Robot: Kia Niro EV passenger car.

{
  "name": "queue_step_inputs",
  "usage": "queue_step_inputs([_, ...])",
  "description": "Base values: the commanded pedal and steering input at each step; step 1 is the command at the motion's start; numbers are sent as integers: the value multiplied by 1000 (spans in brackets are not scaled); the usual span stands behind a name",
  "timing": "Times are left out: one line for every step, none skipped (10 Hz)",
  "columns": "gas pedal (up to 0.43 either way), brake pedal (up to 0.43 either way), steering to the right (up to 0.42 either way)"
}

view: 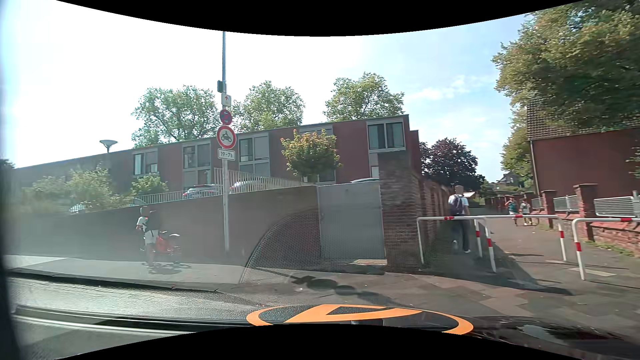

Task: Follow the waypoints while adhering to traffic rules and regulations

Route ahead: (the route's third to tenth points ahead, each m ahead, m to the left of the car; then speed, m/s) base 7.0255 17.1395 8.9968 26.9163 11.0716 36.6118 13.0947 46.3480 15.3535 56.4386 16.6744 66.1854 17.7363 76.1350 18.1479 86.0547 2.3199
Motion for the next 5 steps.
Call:
queue_step_inputs([59,0,-695])
queue_step_inputs([59,0,-710])
queue_step_inputs([59,0,-722])
queue_step_inputs([59,0,-728])
queue_step_inputs([59,0,-735])
